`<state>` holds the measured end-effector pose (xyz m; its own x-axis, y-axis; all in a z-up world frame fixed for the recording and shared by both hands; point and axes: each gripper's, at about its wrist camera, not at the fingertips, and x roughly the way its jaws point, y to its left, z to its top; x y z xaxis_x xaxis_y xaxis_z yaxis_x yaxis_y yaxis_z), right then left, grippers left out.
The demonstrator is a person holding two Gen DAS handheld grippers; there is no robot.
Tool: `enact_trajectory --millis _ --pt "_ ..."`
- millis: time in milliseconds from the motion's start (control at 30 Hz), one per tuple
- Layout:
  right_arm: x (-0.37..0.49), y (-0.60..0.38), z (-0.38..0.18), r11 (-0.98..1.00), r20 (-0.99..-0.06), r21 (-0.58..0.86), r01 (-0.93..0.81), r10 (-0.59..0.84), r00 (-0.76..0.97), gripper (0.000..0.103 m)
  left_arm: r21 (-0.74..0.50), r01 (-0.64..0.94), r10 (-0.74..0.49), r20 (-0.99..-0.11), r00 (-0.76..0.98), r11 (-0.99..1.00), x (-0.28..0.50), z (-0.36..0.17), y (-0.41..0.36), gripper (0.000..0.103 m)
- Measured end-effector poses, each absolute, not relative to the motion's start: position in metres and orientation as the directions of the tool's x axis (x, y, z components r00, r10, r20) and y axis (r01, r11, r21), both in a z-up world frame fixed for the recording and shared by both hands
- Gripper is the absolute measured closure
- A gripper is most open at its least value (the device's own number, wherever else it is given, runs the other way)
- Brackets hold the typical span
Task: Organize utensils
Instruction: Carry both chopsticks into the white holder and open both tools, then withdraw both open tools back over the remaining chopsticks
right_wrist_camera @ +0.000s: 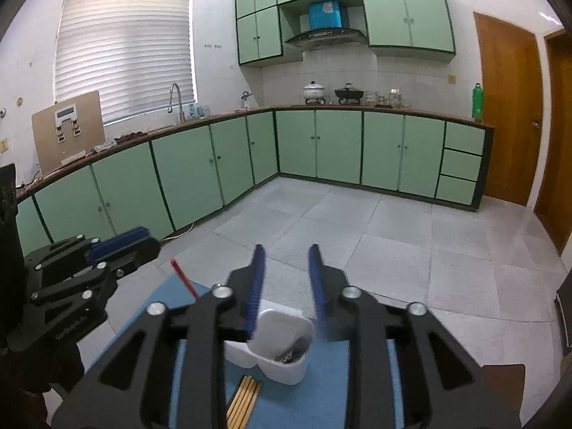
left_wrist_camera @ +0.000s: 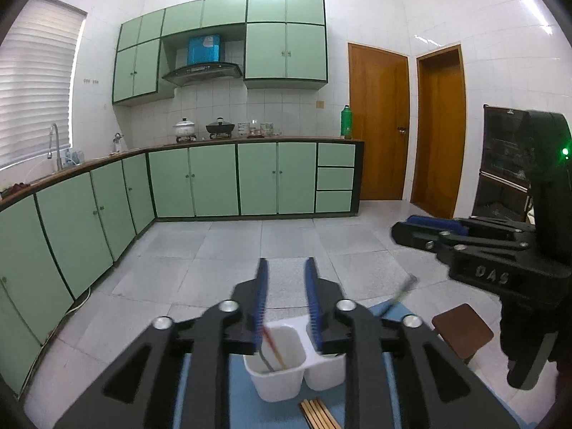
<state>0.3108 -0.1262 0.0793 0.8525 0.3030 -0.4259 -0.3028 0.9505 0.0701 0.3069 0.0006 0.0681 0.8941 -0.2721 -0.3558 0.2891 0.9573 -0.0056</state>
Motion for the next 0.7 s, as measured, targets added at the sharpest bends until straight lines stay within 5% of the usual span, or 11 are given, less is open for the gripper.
enact_trajectory --millis 233,433,700 --pt "0.253 -0.14 0.065 0.96 -0.408 0.062 -0.274 0.275 0.87 0.046 -0.013 0.287 -0.27 -0.382 0.884 0.958 0.261 0.056 0.008 0.053" --pt "0.199 -0.137 0.008 0.969 -0.472 0.069 -0.237 0.241 0.848 0.023 -0.068 0.276 -0.271 -0.502 0.821 0.959 0.223 0.0 0.018 0.047" --pt "0.153 -0.123 -0.094 0.973 -0.653 0.149 -0.177 0.231 0.721 0.02 -0.122 0.199 -0.228 -0.682 0.695 0.972 0.191 -0.097 0.027 0.047"
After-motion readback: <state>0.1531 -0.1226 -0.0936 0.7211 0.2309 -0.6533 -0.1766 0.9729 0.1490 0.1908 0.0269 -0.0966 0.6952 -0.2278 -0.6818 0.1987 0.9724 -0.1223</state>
